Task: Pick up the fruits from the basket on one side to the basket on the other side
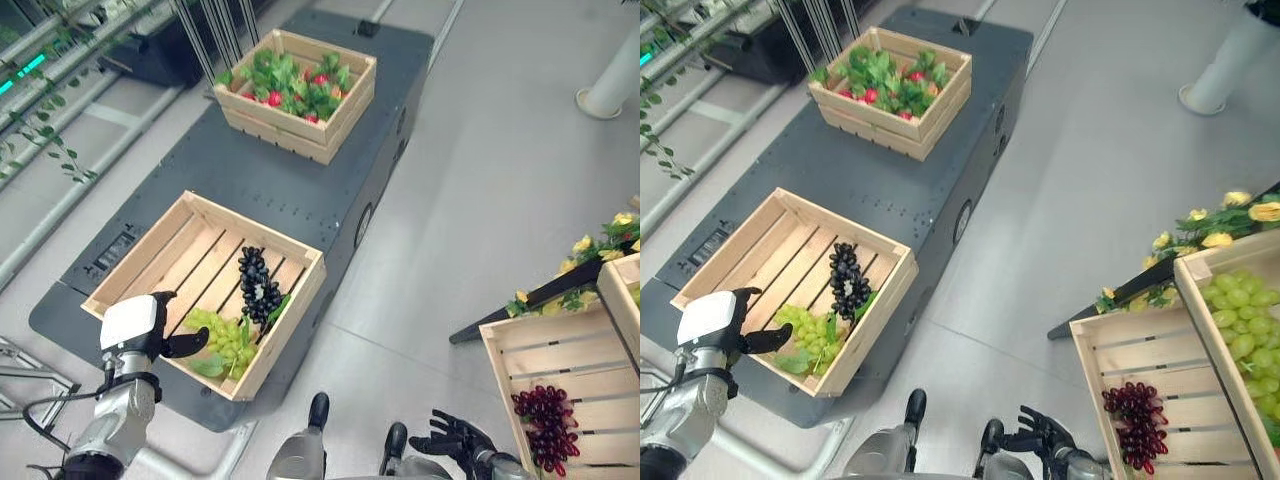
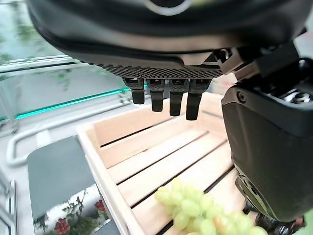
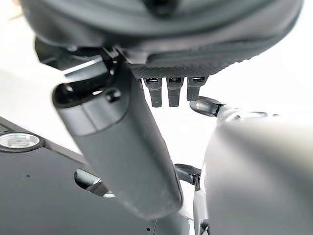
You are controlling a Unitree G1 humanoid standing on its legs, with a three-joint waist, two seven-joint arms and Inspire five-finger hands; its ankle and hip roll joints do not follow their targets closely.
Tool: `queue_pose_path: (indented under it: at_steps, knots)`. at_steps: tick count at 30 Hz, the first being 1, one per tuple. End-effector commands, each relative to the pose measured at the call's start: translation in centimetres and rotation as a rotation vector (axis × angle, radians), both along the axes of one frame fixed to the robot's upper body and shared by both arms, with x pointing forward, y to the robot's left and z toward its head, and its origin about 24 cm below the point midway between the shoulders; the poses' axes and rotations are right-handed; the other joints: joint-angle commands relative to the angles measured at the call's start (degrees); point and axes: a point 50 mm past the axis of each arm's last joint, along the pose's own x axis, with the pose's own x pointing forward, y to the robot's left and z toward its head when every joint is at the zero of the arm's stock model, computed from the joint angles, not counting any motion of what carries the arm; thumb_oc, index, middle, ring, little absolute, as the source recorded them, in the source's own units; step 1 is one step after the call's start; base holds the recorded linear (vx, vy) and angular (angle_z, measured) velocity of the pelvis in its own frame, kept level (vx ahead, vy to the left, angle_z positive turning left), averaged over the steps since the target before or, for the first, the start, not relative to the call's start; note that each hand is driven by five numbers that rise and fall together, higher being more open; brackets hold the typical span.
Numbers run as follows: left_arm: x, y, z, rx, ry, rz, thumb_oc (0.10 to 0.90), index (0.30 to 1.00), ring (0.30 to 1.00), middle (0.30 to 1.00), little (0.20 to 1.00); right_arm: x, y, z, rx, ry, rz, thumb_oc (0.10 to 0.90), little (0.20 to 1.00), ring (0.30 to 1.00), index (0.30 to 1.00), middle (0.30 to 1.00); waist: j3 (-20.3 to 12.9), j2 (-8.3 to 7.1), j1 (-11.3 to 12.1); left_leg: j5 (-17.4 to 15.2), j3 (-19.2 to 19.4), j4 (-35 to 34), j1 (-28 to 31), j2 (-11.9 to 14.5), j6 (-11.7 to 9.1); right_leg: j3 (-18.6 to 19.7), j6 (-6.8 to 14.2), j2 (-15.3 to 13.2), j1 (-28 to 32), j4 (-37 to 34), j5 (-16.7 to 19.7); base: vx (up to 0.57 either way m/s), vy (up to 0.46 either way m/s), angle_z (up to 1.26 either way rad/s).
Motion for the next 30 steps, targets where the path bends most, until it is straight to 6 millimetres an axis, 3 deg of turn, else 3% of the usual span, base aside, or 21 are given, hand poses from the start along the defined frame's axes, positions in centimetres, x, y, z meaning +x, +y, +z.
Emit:
queue_pose_path:
  at_steps: [1,18,30]
  knots:
    - [2.5,2.1,5.7,0.199,-0.153,-0.013,0.800,0.900,0.900,0.900,0.900,0.8,-1.1,1.2,0.020,-0.089,0.022,0.800,0.900,0.900,0.900,0.900,-0.72,-0.45,-0.60,-2.09,0.80,4.93,-3.22,-1.55,-1.75,1.76,-0.43,-0.30,-7.73,11.22,-1.36,0.02,0.033,0.04]
    - [5.2,2.5,10.5,0.622,-0.029,-0.116,0.800,0.900,0.900,0.900,0.900,4.1,-1.7,3.4,0.042,-0.221,0.030,0.800,0.900,0.900,0.900,0.900,5.11,-1.12,-1.70,-3.64,2.11,12.76,-11.09,-2.92,-0.86,2.42,-0.27,-0.82,-14.87,17.10,-2.10,-0.02,0.023,0.00]
    - [5.5,2.8,16.1,0.729,0.051,-0.187,0.800,0.900,0.900,0.900,0.900,4.5,-2.1,3.5,0.061,-0.246,-0.010,0.800,0.900,0.900,0.900,0.900,6.50,-2.57,0.39,-3.34,1.59,12.66,-12.66,-2.78,-1.50,0.51,-0.36,-0.01,-14.42,15.81,-2.17,-0.03,-0.045,0.01]
